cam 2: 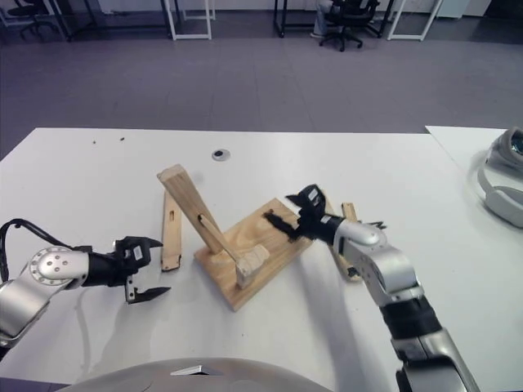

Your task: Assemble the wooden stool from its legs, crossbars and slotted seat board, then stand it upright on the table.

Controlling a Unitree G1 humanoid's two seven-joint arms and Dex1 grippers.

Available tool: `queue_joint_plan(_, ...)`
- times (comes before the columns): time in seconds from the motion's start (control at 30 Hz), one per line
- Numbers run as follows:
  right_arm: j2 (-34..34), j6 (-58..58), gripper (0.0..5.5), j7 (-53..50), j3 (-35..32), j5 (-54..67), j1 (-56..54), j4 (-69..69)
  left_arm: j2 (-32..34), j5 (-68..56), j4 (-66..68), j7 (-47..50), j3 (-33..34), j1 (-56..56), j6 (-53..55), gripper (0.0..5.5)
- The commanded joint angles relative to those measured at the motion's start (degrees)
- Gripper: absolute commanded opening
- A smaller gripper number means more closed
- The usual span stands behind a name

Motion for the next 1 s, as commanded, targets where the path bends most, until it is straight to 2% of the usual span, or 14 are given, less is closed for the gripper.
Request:
queue_joint_plan(0.03, 2.5, -13.0, 4.23, 1.3, 5.8, -15.4, -15.6, 29.5, -5.3, 6.9, 1.1, 1.8, -7.2, -4.6, -1.7, 5.40)
queue_joint_plan(0.13, 3.4, -20.5, 4.23, 8.0, 9.9, -21.6, -20.3, 41.5, -5.0, 9.9, 0.6, 2.1, -8.4, -4.9, -1.0, 5.40)
queue_joint_plan(0.23, 1.9, -25.8, 4.23, 15.0, 10.3, -23.6, -19.5, 44.5, -4.4, 11.0, -1.4, 1.9, -7.6, -5.3, 0.3, 5.40)
queue_joint_plan(0.3, 0.6, -28.7, 4.23, 17.4, 10.5, -25.1, -18.4, 44.3, -6.7, 11.0, -2.3, 2.3, -8.1, -6.1, 1.8, 5.40)
queue_joint_plan(0.47, -1.2, -30.5, 4.23, 22.5, 10.6, -26.8, -15.5, 39.9, -15.0, 14.2, 5.8, 7.4, -10.4, -10.5, 2.5, 5.40)
queue_joint_plan(0.6, -5.3, -26.3, 4.23, 26.9, 9.2, -24.1, -7.5, 27.2, -25.3, 10.8, 18.7, 13.8, -4.1, -22.0, 5.6, 5.40)
queue_joint_plan(0.73, -7.8, -21.4, 4.23, 26.1, 6.3, -23.1, -2.8, 17.3, -30.6, 9.3, 36.3, 15.2, -0.1, -30.4, 3.0, 5.40)
queue_joint_plan(0.83, -9.2, -17.9, 4.23, 22.6, 2.5, -23.7, -3.0, 14.4, -28.5, 8.7, 42.7, 13.1, 2.2, -31.8, -1.1, 5.40)
queue_joint_plan(1.0, -4.0, -17.1, 4.23, 15.0, -1.2, -24.0, -10.2, 20.2, -18.7, 6.4, 36.8, 8.5, 9.0, -27.9, -4.3, 5.40)
